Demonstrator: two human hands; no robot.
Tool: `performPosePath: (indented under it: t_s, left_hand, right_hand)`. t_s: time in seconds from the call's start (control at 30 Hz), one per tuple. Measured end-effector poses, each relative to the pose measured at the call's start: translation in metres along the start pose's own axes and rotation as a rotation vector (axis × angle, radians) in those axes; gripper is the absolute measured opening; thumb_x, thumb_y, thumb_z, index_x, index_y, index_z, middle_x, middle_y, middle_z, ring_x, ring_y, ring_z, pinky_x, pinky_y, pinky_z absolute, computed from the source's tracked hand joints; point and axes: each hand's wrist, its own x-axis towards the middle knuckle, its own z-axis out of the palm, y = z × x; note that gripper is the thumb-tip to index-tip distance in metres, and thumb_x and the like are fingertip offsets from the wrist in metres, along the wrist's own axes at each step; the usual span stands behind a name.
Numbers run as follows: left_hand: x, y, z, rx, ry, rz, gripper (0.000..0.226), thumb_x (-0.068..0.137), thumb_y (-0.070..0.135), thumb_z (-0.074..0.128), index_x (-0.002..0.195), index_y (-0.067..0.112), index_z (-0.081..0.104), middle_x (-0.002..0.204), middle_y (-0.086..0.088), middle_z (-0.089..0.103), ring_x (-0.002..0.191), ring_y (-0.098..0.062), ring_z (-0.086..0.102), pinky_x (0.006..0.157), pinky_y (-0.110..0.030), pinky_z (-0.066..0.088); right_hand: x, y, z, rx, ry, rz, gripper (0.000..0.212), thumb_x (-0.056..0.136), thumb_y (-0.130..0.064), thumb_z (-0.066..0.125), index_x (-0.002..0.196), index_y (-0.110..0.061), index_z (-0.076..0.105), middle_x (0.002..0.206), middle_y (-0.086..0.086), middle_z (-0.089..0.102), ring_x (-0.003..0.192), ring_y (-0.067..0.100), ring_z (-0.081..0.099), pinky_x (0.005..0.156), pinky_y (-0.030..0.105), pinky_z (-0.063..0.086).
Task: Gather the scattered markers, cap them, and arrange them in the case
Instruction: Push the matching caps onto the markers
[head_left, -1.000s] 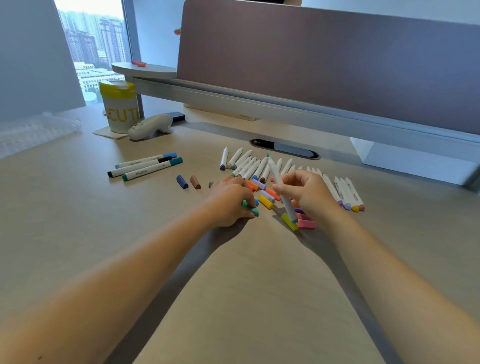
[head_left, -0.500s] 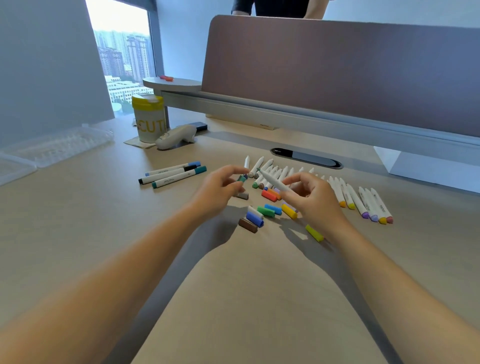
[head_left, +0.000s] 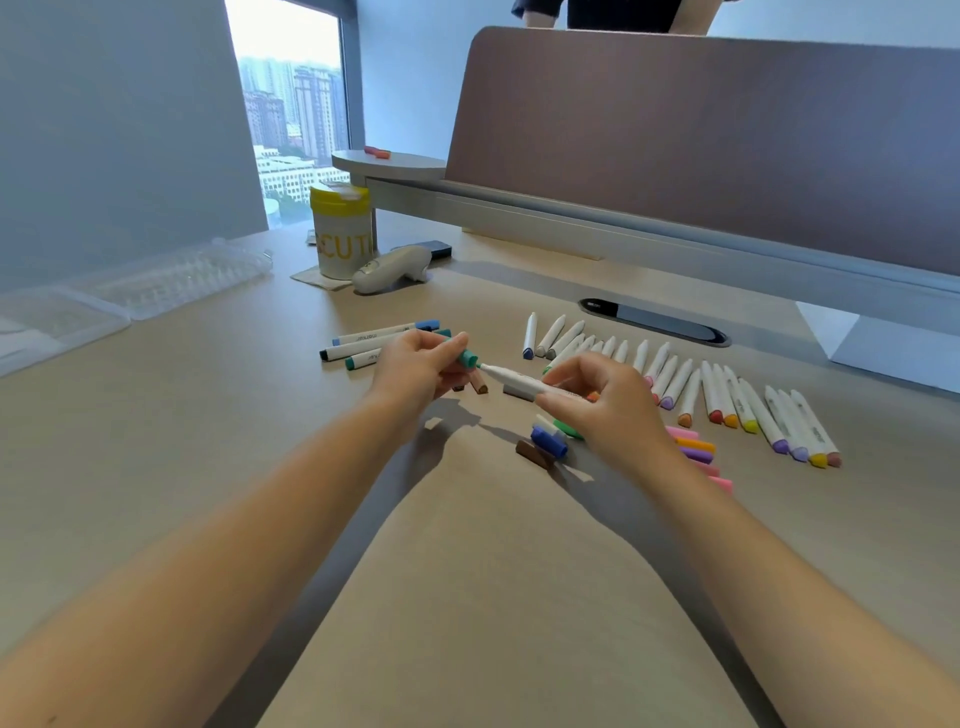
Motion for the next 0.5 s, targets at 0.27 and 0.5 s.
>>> performPosePath:
  t_s: [0.27,0.5]
  left_hand:
    - [-0.004,0.000,0.008,0.030,0.002,0.020,0.014,0.088,0.015,0.057,0.078,0.011,0.049,0.074,-0.007,0.060,0.061,-0.012,0.060,0.047,-0.010,0.051]
    - [-0.003,-0.002,0.012,0.065,0.004,0.075,0.017,0.090,0.013,0.055,0.077,0.011,0.043,0.073,-0.007,0.058,0.062,-0.013,0.060,0.049,-0.011,0.051]
  right_hand:
    - [0.002,-0.008,0.010,-0.047,0.059,-0.026,0.009,0.084,-0.019,0.063,0.084,-0.021,0.054,0.066,-0.016,0.050,0.063,0.003,0.051,0.063,0.017,0.044]
    - [0.004,-0.014,0.020,0.011,0.102,0.051,0.009,0.085,-0.015,0.059,0.079,-0.013,0.053,0.065,-0.006,0.049,0.063,0.009,0.048,0.059,0.023,0.043]
